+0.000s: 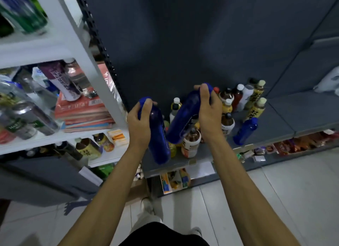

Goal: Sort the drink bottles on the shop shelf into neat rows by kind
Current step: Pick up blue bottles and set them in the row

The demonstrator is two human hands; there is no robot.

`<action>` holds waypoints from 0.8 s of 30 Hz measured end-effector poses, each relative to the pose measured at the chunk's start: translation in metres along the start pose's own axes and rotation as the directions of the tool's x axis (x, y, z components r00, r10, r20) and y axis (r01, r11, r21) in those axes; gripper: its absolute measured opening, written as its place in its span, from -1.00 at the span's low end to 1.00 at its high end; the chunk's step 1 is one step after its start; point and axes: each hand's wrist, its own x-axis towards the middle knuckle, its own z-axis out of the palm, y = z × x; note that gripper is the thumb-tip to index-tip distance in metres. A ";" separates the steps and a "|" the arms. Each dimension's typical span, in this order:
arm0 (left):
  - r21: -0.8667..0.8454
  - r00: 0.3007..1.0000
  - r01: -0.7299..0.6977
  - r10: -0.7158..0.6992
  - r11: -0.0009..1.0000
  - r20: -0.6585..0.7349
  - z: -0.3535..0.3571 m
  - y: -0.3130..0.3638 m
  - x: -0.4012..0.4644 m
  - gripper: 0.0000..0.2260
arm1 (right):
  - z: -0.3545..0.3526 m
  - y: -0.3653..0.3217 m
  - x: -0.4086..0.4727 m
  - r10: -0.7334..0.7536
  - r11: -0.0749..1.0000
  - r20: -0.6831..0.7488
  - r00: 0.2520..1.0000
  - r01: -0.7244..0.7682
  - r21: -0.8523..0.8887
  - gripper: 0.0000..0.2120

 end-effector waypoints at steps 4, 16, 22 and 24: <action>-0.147 0.929 0.312 -0.269 0.939 0.253 0.043 0.004 -0.020 -0.59 | -0.065 -0.007 -0.022 0.053 0.998 0.032 0.998 -0.052 -0.040 -0.78; 0.140 0.452 0.540 -0.426 0.830 0.784 0.181 -0.021 -0.074 -0.73 | -0.199 0.019 -0.061 0.342 0.936 -0.179 0.922 -0.351 -0.016 -0.51; 0.145 0.388 0.659 -0.499 0.738 0.775 0.264 -0.057 -0.076 -0.56 | -0.267 0.026 -0.038 0.366 0.920 -0.267 0.891 -0.389 -0.037 -0.49; 0.128 0.408 0.673 -0.510 0.729 0.757 0.298 -0.069 -0.073 -0.60 | -0.291 0.024 -0.026 0.357 0.910 -0.301 0.884 -0.402 -0.103 -0.45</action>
